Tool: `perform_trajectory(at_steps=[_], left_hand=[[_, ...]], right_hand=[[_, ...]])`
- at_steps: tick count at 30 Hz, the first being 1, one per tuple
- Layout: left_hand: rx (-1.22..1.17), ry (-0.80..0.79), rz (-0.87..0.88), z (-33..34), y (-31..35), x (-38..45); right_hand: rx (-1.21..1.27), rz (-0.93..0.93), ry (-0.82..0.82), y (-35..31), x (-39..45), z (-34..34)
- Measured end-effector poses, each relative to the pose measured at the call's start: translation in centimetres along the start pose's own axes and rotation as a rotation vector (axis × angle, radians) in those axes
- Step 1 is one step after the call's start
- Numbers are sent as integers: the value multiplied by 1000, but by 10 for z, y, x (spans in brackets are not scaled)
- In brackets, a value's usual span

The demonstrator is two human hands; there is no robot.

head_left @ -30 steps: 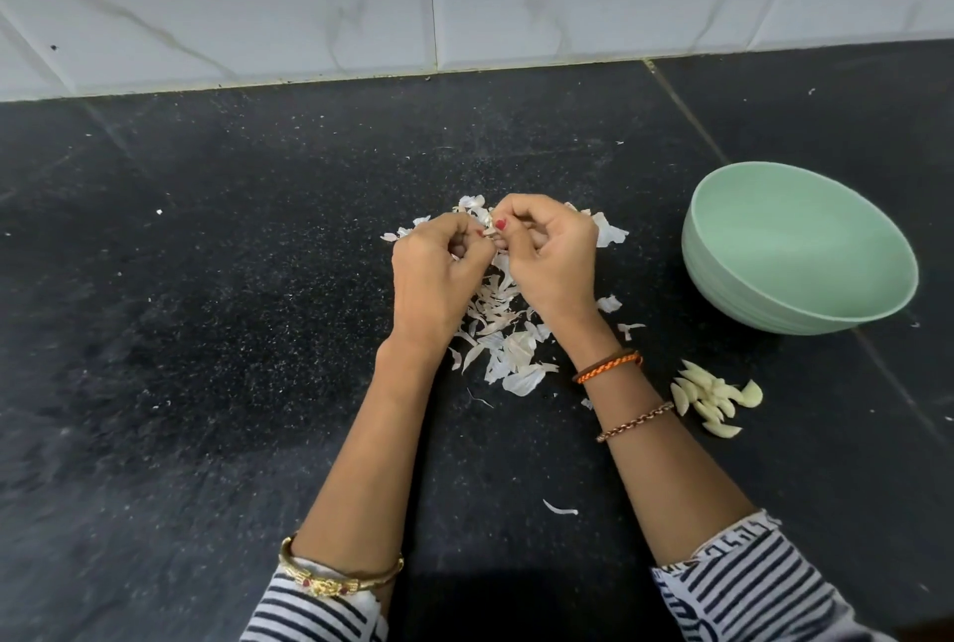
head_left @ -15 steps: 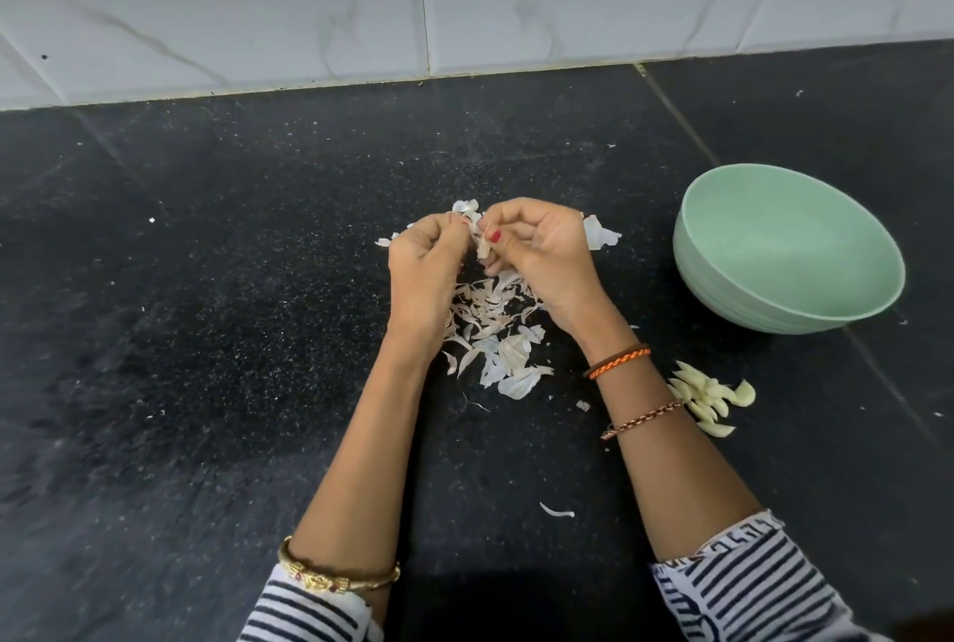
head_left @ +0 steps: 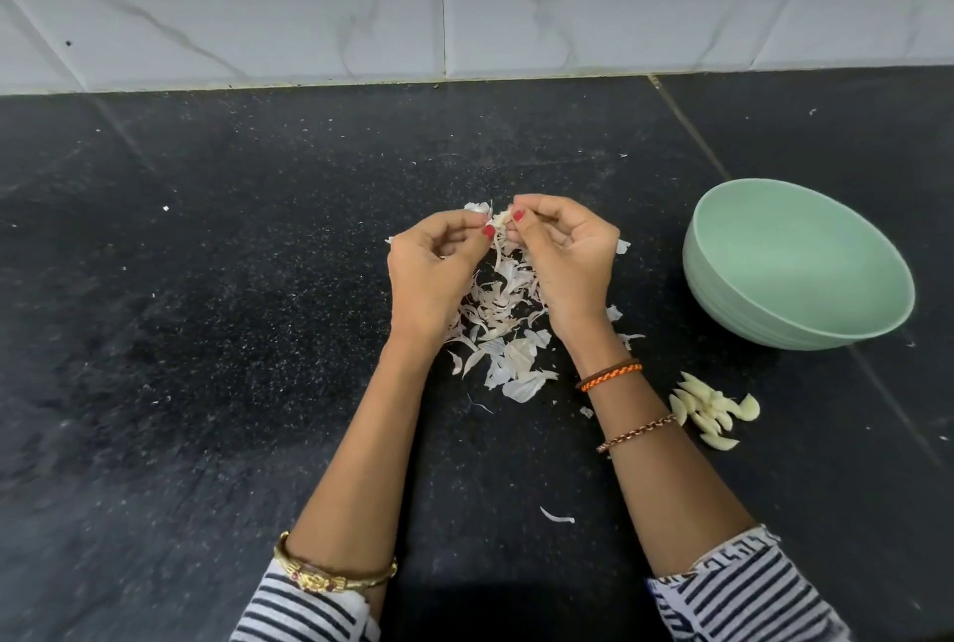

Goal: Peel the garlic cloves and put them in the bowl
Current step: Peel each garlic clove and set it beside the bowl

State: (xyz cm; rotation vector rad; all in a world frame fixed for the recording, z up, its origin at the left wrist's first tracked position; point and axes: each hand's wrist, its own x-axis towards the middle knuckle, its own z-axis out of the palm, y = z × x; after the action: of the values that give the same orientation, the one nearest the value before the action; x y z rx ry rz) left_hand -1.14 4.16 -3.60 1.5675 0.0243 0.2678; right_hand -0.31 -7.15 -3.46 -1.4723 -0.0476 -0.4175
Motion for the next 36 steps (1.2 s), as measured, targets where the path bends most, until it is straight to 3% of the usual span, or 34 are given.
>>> perform_trajectory(at_steps=[9, 20, 27, 36], left_hand=[[-8, -38, 5, 1, 4, -4], [178, 64, 76, -1, 2, -2], [80, -8, 106, -3, 0, 0], [-24, -57, 6, -5, 1, 1]], right_hand=[[-20, -13, -86, -2, 0, -1], [-4, 96, -188, -2, 1, 0], [70, 106, -224, -1, 1, 0], [-52, -5, -271, 1, 3, -1]])
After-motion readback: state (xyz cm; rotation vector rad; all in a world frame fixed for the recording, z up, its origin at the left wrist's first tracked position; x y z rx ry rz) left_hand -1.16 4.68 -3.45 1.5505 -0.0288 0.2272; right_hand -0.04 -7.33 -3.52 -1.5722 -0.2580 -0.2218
